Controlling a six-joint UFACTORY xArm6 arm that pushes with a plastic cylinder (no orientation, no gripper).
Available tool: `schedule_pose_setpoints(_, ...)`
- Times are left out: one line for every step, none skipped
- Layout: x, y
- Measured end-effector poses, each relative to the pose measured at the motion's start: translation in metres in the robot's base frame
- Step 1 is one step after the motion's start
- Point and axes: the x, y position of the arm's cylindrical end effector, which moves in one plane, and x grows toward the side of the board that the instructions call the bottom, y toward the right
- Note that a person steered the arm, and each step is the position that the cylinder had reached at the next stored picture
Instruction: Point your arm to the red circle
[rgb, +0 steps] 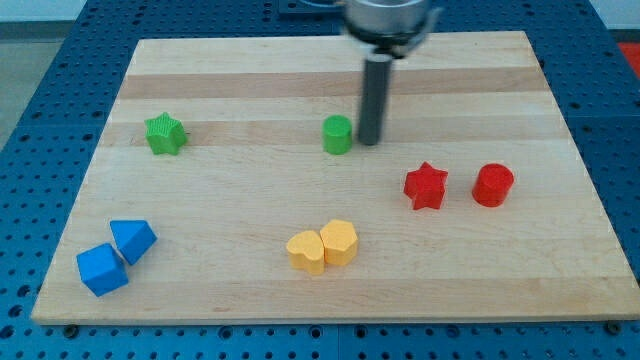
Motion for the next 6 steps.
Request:
schedule_pose_setpoints(0.000,-0.142)
schedule_pose_setpoints(0.000,-0.173)
schedule_pose_setpoints(-0.015,-0.046)
schedule_pose_setpoints(-0.037,0.087)
schedule_pose_setpoints(-0.038,0.208)
schedule_pose_setpoints(0.021,0.254)
